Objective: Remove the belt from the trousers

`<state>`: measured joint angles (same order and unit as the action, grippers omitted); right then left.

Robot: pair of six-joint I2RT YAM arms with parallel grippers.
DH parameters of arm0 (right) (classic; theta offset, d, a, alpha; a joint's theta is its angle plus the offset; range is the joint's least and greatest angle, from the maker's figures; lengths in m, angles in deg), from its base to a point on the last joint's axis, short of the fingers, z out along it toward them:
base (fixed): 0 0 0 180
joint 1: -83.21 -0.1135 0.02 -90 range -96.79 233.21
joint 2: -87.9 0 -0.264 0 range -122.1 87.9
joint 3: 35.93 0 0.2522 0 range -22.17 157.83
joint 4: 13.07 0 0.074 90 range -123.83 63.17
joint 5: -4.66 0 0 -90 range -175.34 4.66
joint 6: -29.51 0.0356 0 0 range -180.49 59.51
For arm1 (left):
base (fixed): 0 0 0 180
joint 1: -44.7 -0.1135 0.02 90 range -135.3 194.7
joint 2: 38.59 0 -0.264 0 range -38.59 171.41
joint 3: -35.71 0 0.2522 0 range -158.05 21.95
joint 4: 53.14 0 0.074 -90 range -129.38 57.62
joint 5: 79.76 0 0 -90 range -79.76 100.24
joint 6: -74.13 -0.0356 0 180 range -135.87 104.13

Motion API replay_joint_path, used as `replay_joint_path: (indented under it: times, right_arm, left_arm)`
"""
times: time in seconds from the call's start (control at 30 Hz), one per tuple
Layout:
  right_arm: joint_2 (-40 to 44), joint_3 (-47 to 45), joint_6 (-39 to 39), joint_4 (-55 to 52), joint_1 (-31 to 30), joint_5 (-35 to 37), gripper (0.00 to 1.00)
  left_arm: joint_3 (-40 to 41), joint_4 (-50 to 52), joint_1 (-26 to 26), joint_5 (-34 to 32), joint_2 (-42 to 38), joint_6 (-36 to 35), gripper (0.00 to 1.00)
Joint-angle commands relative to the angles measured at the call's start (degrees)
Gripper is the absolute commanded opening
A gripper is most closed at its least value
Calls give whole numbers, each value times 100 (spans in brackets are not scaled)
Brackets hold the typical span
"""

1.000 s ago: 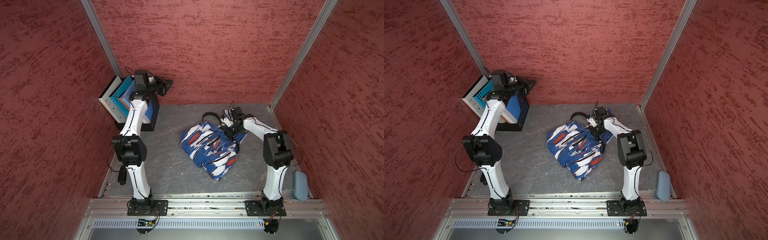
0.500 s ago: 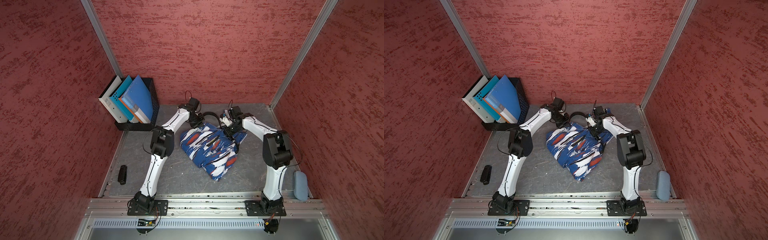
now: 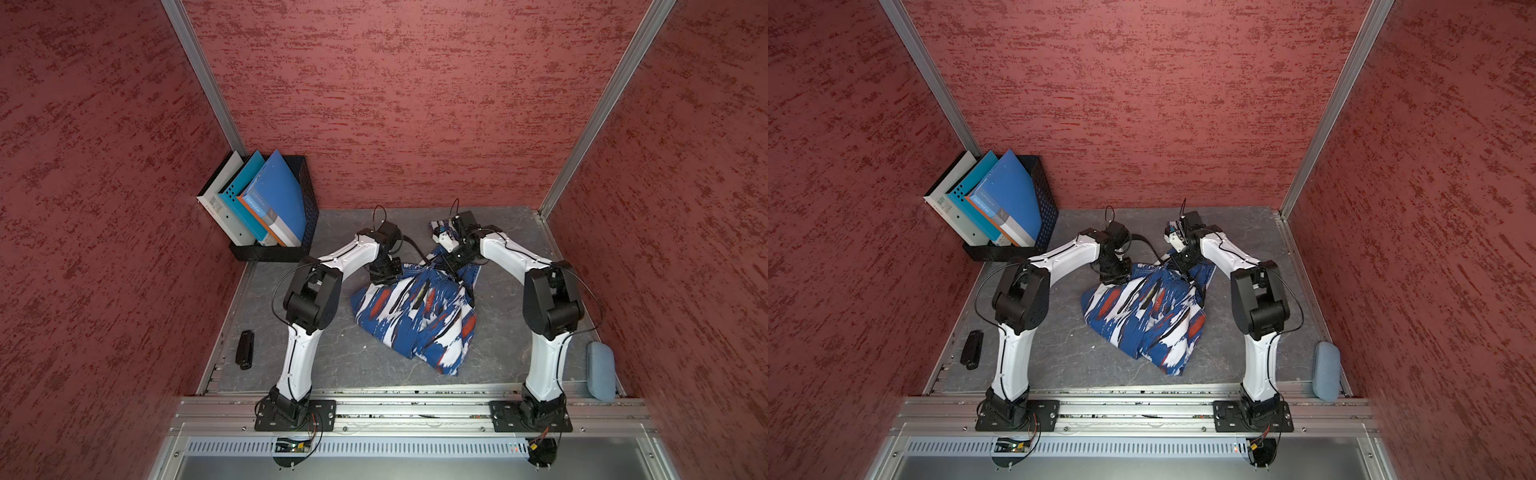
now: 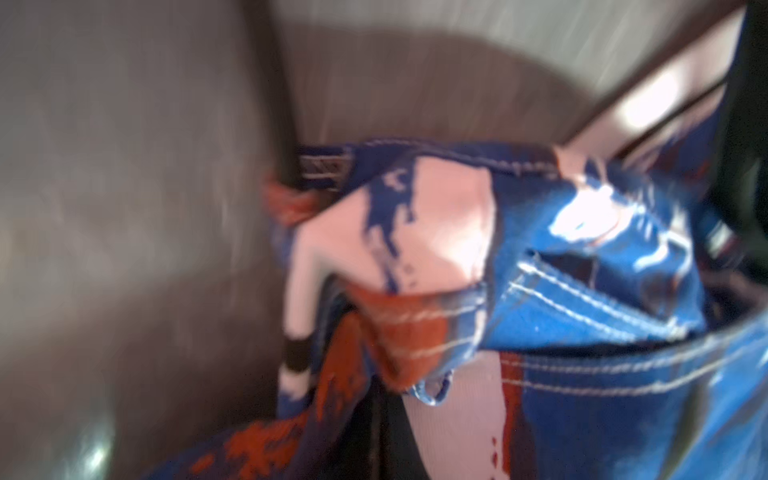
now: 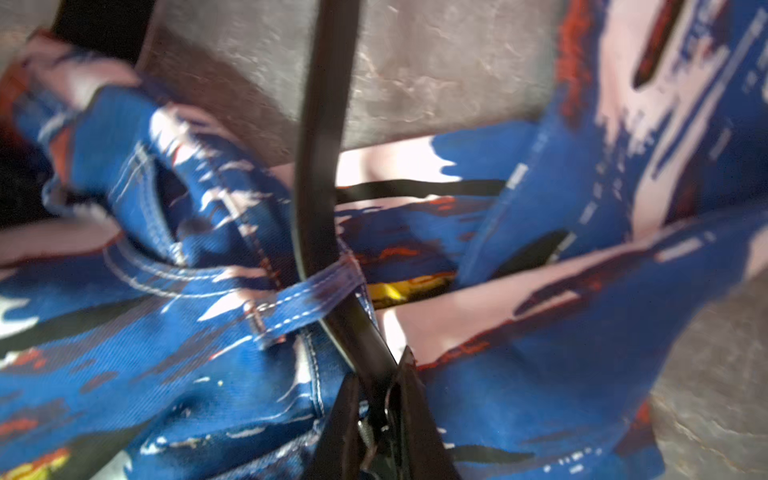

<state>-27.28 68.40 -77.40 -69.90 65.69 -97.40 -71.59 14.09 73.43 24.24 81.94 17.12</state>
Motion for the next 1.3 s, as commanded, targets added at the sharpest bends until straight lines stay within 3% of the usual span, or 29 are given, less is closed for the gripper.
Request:
replay_joint_path:
  times: [0.0,0.1,0.2,0.4,0.6,0.83,1.07,1.27]
  right_arm:
    - [407,-157,258,194,30,16,0]
    - [655,-542,267,290,-71,-343,0]
    - [868,-900,422,530,-263,-506,0]
    - [959,-984,694,750,-568,-646,0]
    - [945,-675,920,710,-935,-293,0]
    - [1000,-267,803,167,-1183,1205,0]
    - [1232,-121,728,97,-1260,1883,0]
    - [1369,-211,782,197,-1320,1861,0]
  left_arm:
    - [621,248,66,288,-330,397,0]
    - [588,149,89,501,-502,628,2]
    - [171,-31,84,595,-560,785,23]
    - [-1087,-511,-62,662,-558,1230,34]
    - [-1031,-981,-200,1053,-193,2104,35]
    - [-1092,-828,-105,866,92,2192,35]
    - [-1309,-875,-113,927,281,2211,35]
    - [-1445,-1022,-134,937,357,2236,34]
